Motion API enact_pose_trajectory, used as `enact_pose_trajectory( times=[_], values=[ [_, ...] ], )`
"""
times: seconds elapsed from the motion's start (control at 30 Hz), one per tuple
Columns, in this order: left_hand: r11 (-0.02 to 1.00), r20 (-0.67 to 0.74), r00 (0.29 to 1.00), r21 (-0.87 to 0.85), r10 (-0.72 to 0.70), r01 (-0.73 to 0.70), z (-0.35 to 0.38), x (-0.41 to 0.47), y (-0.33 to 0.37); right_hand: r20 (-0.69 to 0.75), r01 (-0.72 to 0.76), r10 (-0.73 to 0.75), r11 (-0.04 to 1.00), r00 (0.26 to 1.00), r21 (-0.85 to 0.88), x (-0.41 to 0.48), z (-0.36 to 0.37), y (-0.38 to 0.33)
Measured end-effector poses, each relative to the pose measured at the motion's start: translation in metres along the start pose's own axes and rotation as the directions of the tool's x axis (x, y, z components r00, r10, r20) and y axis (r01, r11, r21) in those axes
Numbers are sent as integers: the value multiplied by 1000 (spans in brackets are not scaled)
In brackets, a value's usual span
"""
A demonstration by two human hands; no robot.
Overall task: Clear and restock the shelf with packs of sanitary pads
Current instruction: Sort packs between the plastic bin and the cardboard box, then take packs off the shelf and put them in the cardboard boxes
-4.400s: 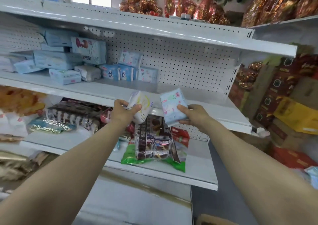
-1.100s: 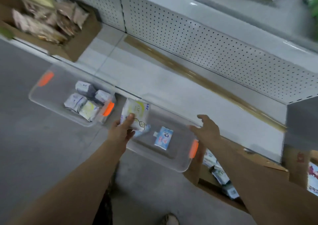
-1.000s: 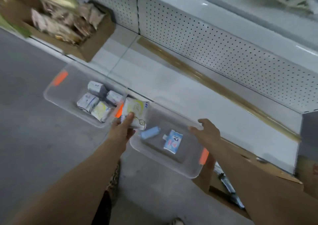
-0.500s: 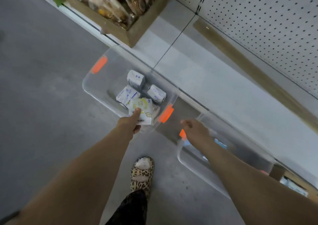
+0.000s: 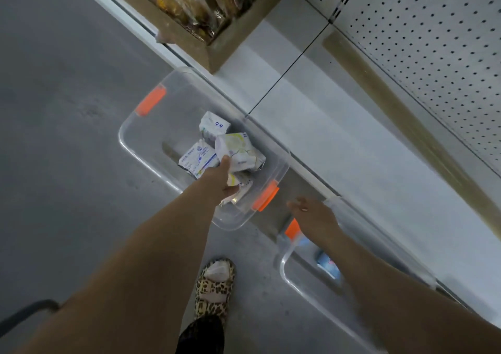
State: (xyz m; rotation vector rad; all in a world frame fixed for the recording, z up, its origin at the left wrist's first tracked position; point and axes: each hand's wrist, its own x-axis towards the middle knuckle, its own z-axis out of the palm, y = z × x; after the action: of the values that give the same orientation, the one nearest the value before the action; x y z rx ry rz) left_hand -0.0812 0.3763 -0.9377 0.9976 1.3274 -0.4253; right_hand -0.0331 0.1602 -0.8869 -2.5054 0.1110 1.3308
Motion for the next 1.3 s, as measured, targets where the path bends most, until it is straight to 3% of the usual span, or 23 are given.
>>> enact_pose_trajectory(
  times=[0.03, 0.13, 0.27, 0.53, 0.63, 0.77, 1.0, 1.3],
  values=[
    [999, -6, 1000, -24, 25, -25, -2, -6, 2, -3, -6, 6, 1000, 1000, -13, 0, -2, 1],
    [984, -21, 998, 169, 64, -60, -13, -11, 0, -25, 0, 0, 1000, 1000, 3, -8, -9, 2],
    [988, -145, 988, 153, 54, -31, -19, -37, -1, -41, 26, -25, 1000, 999, 18, -27, -19, 1],
    [934, -94, 969, 300, 229, -191, -10, -144, -1, -141, 143, -140, 990, 980, 17, -103, -66, 7],
    [861, -48, 944, 427, 325, -275, 7, -199, 2, -187, 196, -202, 979, 961, -49, -152, -98, 15],
    [688, 66, 877, 594, 475, -417, 38, -298, 11, -258, 277, -295, 955, 920, -106, -235, -153, 37],
    [381, 231, 641, 641, 732, -666, 89, -513, 29, -491, 388, -380, 917, 784, -90, -421, -260, 85],
    [-81, 363, 200, 629, 910, -773, 145, -777, 75, -697, 460, -451, 867, 557, -193, -644, -391, 144]
  ],
)
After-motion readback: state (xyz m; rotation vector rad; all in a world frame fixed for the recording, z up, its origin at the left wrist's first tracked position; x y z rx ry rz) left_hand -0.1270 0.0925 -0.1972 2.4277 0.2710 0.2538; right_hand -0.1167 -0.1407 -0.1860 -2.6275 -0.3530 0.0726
